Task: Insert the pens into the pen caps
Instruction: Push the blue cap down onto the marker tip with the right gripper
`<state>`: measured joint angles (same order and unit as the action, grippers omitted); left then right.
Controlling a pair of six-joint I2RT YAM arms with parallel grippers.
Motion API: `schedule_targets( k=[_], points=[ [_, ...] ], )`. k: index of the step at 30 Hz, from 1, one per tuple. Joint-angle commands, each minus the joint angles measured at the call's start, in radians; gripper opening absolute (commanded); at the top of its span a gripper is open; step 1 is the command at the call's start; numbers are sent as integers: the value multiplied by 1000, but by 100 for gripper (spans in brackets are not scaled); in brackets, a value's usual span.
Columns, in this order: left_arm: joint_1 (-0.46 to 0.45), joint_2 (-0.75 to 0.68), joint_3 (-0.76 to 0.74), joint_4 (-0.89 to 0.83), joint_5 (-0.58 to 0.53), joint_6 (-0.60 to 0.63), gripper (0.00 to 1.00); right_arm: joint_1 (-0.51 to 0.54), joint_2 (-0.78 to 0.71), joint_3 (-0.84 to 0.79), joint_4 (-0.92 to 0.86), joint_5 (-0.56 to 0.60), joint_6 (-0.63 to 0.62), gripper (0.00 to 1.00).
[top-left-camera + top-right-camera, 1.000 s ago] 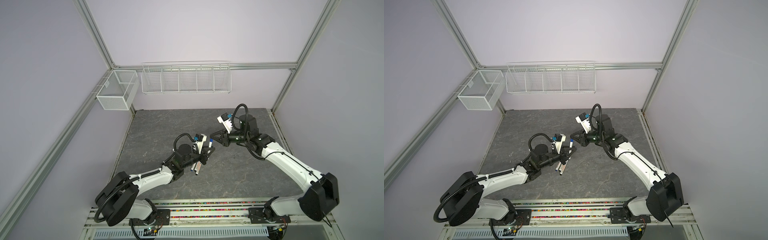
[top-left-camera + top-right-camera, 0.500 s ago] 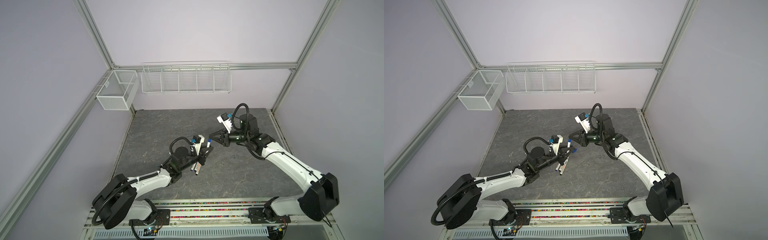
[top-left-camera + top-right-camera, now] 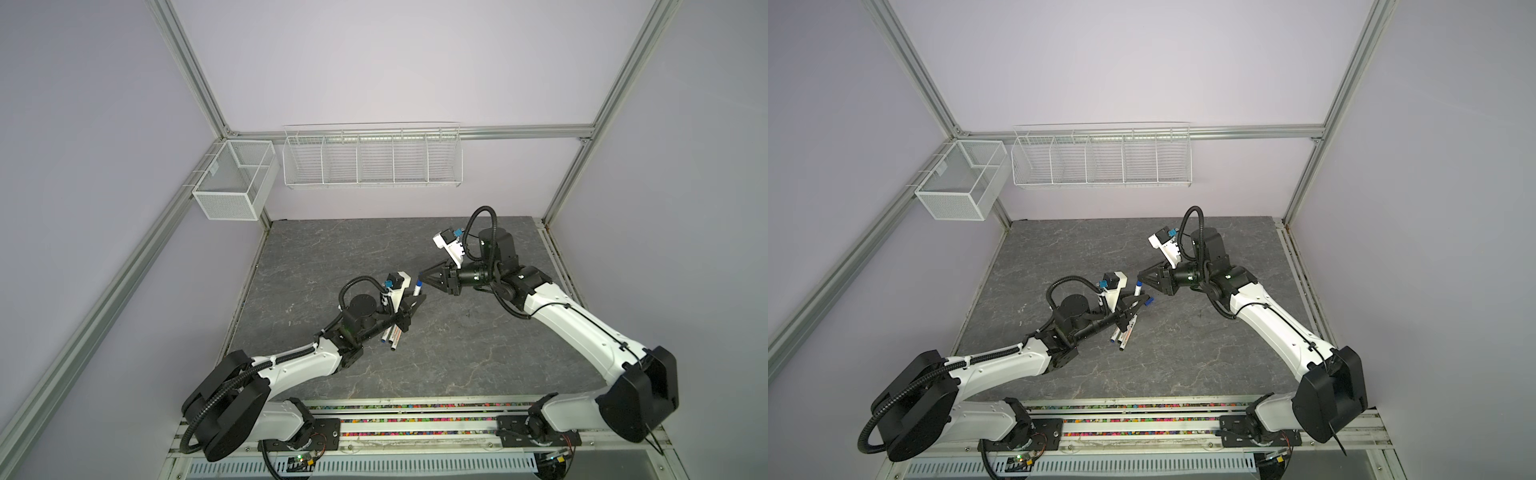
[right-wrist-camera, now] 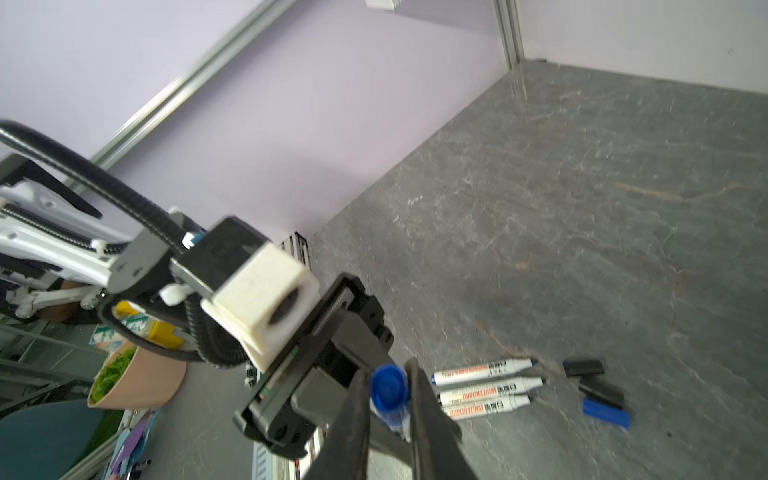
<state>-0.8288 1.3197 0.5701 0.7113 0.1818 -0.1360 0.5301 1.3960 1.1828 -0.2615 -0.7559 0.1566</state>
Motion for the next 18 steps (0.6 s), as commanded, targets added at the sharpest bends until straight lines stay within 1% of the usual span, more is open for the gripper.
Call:
schedule_targets(
  k=[1,4,7,10,14,18],
  points=[
    [-5,-16,66,85,-34,34,0,26,-9,-26,-118,14,16,39],
    [-23,9,63,59,-11,40,0,15,-40,-25,-64,79,54,56],
    [-33,29,47,70,-1,14,0,7,-72,-21,-32,125,67,64],
    [-35,51,20,118,-4,-29,0,2,-93,-12,-23,160,65,67],
    [-46,71,15,121,-4,-42,0,0,-92,8,1,194,65,68],
    [-53,83,17,127,-2,-49,0,1,-50,43,28,168,79,66]
  ],
)
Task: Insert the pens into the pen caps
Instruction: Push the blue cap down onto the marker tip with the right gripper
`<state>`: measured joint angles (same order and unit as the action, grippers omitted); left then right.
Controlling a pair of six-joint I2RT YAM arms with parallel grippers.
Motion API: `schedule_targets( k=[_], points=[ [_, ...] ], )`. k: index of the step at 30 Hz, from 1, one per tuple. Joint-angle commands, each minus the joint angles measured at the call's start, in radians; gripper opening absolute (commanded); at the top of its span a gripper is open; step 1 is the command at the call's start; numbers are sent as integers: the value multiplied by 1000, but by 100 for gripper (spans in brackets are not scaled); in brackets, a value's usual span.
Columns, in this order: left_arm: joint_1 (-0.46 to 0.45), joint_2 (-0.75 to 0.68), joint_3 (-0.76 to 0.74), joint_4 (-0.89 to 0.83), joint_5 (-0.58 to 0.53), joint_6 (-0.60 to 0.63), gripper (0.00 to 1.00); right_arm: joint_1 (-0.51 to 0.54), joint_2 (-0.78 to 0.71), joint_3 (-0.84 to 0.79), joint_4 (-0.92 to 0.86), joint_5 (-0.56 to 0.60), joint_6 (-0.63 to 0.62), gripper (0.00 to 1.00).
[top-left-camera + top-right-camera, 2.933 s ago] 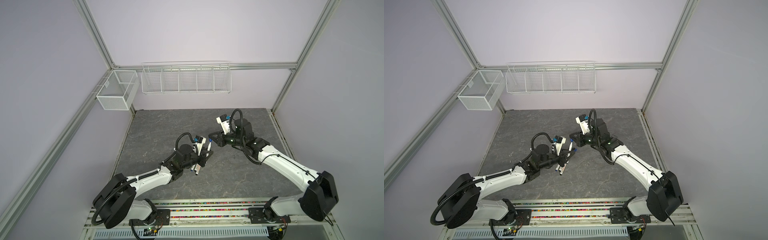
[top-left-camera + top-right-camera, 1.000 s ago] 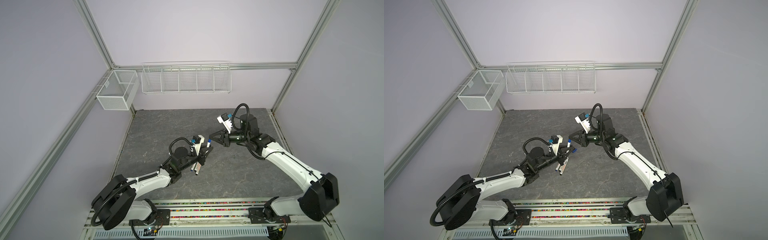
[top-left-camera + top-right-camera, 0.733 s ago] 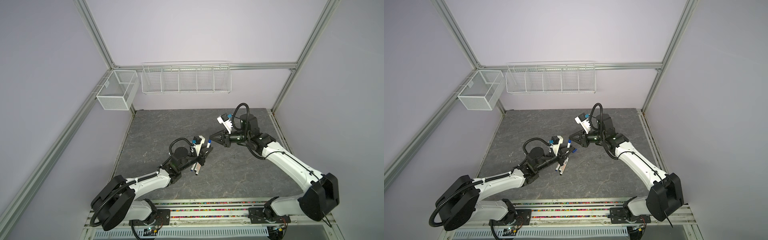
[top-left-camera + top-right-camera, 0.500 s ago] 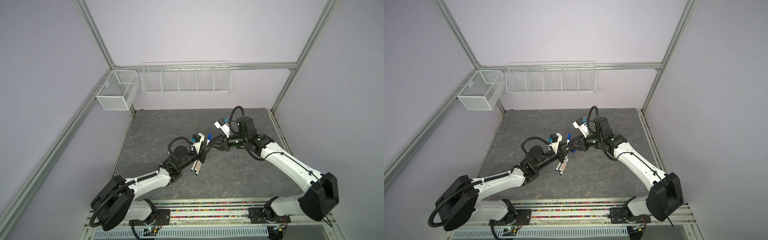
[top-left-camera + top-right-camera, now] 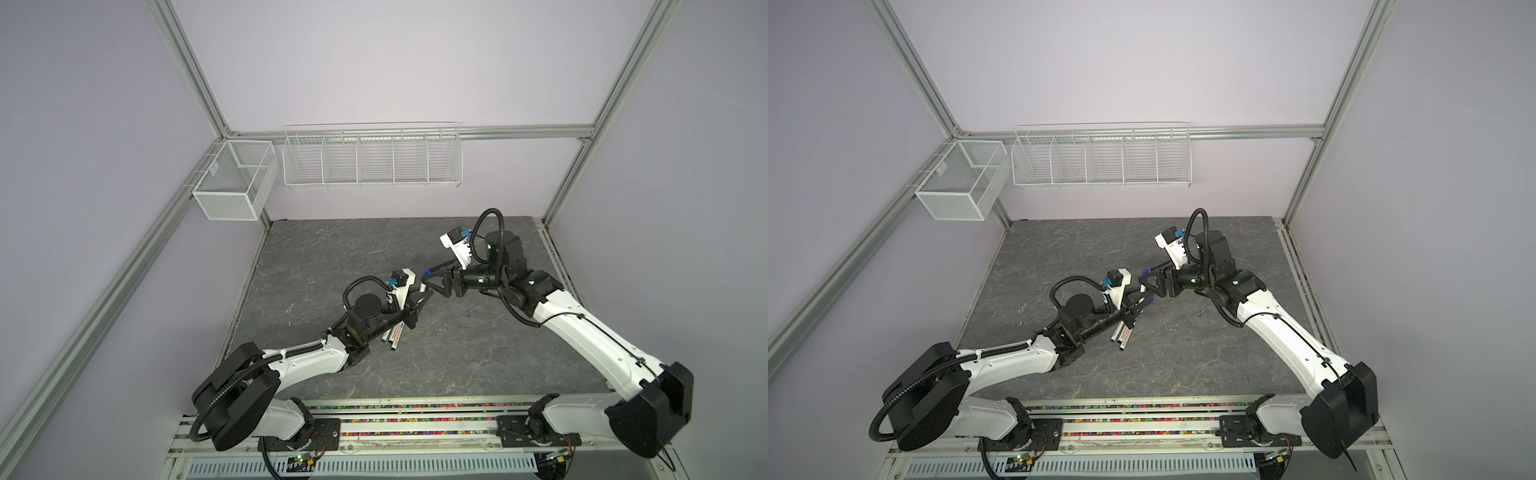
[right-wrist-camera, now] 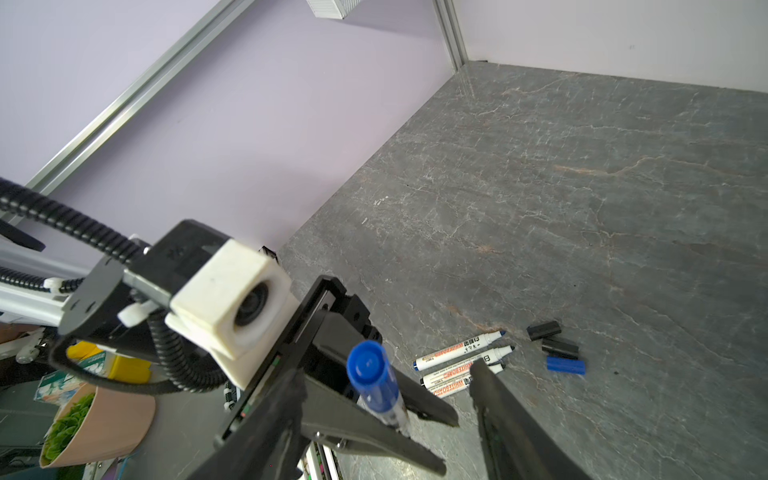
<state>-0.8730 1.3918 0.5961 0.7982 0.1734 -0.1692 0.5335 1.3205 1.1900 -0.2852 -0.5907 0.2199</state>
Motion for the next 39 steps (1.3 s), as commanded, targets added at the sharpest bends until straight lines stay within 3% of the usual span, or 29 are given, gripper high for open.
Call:
schedule_targets(
  k=[1,9,15,18,21,25,29,33,36,39],
  points=[
    [-11,13,-9,40,6,-17,0,-4,41,45,64,-9,25,65],
    [-20,22,-7,52,-3,-39,0,3,109,61,140,-57,94,46],
    [-21,17,0,63,-11,-53,0,8,109,28,138,-62,110,20],
    [-22,2,27,67,-26,-64,0,8,102,-3,136,-68,126,13],
    [-22,-13,79,62,-43,-65,0,8,105,-27,126,-89,135,10],
    [-22,-51,172,0,-174,-106,0,6,128,-22,23,-112,98,9],
    [-22,-104,204,16,-354,-110,0,6,169,8,-136,-129,23,9],
    [-22,-168,268,-153,-575,-79,0,-4,161,-21,-161,-125,16,7],
    [-23,-195,225,-86,-618,-30,0,-29,154,-27,-140,-149,40,7],
    [-23,-204,225,-128,-612,-36,0,-32,162,-11,-139,-193,42,7]
  ],
)
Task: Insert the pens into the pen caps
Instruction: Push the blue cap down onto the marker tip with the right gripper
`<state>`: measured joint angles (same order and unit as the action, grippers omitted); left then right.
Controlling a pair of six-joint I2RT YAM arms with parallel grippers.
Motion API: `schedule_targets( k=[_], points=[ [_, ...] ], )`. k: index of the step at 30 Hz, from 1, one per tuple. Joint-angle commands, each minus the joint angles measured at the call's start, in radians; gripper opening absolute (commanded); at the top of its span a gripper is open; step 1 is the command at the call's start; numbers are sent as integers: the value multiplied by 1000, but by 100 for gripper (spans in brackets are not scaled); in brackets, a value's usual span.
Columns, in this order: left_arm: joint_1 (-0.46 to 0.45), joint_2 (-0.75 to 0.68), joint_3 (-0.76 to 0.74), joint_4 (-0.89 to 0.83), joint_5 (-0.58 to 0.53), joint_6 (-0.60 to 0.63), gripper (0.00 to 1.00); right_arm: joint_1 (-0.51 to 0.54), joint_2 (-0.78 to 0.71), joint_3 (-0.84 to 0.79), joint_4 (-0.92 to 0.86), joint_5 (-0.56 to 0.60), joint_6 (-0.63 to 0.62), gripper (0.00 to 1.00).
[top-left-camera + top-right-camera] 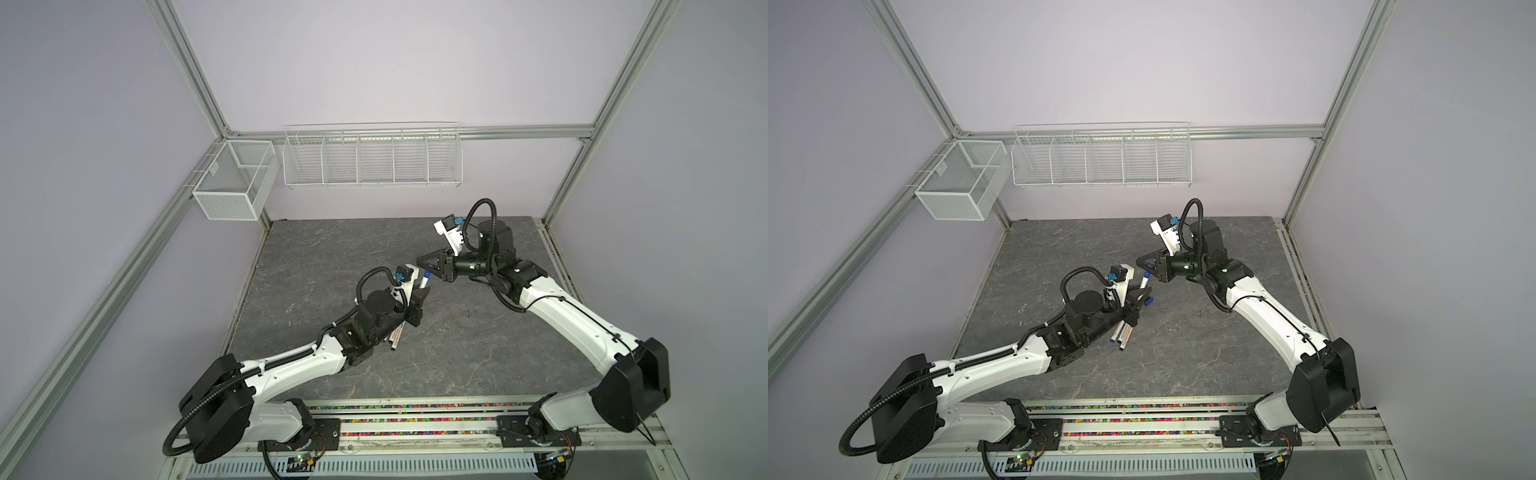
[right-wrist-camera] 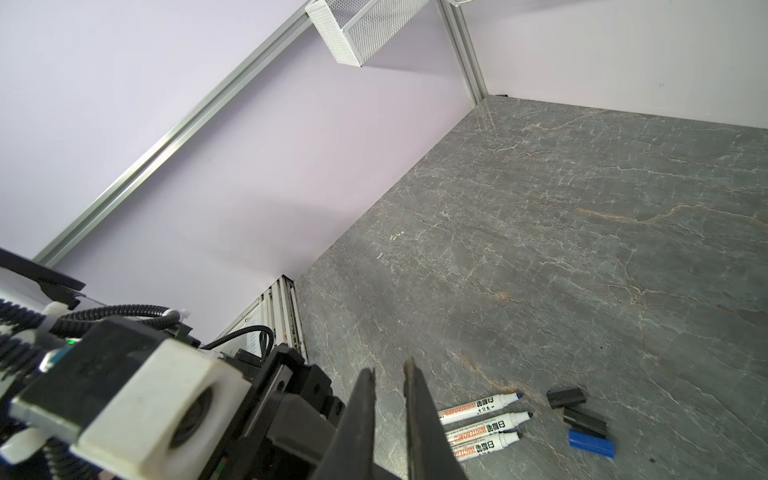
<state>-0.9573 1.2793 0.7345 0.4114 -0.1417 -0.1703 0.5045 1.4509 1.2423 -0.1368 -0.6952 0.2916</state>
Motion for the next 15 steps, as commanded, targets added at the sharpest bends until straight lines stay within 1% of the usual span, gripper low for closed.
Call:
schedule_targets(
  k=[1,3,5,10,15],
  points=[
    [63,-87,82,257,-283,-44,0,-1,35,-58,-289,-100,-30,7],
    [62,-73,78,265,-260,-74,0,3,39,-48,-296,-126,-39,7],
    [62,-48,85,259,-239,-99,0,19,45,-32,-329,-139,-73,7],
    [64,9,117,272,-212,-122,0,62,60,-24,-375,-153,-109,7],
    [105,22,135,274,-190,-202,0,71,57,-33,-394,-149,-124,7]
  ],
)
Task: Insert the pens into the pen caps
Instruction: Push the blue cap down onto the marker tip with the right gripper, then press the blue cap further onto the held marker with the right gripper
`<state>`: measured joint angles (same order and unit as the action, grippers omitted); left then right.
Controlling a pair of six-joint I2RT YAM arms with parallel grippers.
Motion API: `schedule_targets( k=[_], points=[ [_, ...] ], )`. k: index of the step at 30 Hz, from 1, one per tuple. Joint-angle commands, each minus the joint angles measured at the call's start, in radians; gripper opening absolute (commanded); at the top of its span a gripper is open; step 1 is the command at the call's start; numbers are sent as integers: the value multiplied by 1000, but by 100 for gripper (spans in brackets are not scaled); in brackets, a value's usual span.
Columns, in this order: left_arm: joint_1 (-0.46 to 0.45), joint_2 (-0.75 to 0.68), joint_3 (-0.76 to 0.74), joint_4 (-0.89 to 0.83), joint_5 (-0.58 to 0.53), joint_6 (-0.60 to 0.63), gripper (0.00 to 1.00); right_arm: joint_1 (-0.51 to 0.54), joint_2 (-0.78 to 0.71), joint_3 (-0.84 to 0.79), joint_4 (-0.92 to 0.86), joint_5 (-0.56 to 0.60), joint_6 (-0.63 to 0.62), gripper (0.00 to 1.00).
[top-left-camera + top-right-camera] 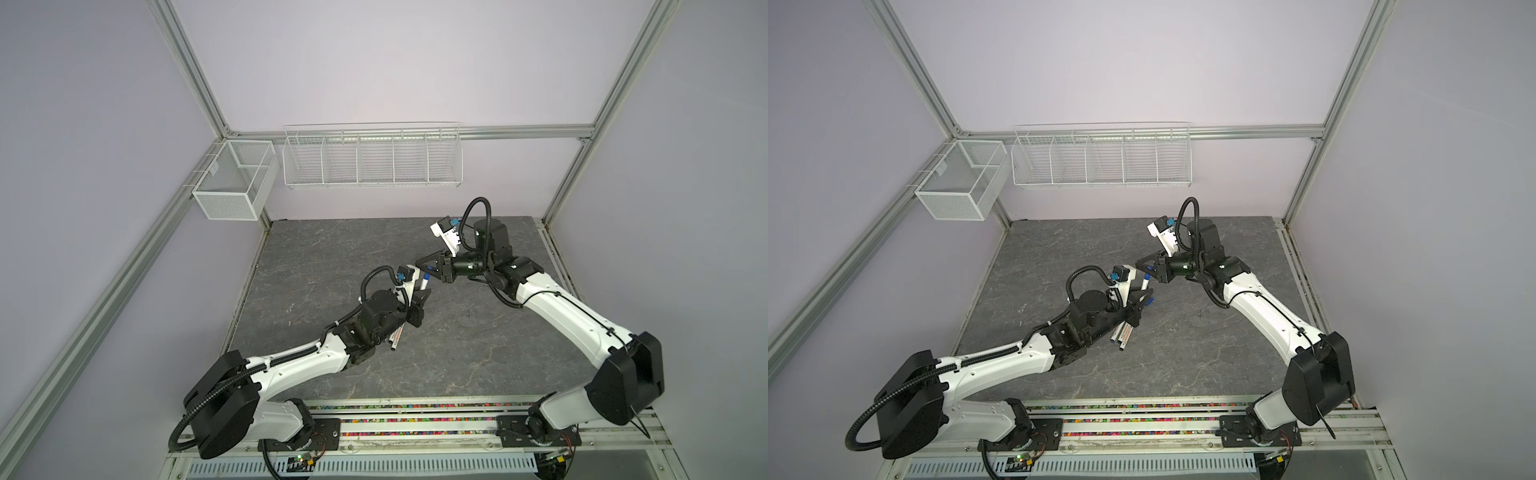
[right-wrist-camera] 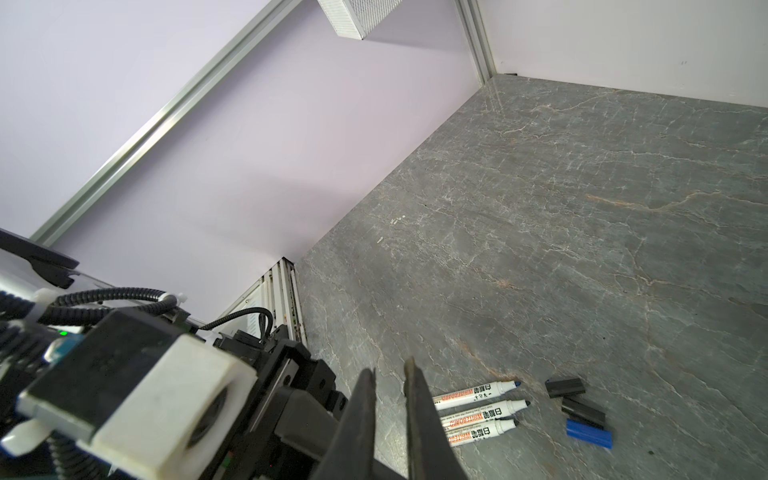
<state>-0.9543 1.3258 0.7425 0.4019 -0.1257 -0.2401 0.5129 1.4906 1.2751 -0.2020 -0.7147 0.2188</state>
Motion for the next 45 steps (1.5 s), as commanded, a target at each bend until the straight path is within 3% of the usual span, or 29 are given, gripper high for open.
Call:
schedule_targets(
  k=[1,9,23,45],
  points=[
    [113,-27,123,283,-208,-155,0,63,18,-66,-332,-133,-55,7],
    [200,-69,66,309,-178,-280,0,70,44,-48,-419,-134,-101,7],
    [239,-83,70,317,-216,-257,0,120,53,-65,-607,-80,-217,7],
    [264,-116,58,318,-207,-202,0,54,32,-131,-539,-87,-140,7]
  ],
)
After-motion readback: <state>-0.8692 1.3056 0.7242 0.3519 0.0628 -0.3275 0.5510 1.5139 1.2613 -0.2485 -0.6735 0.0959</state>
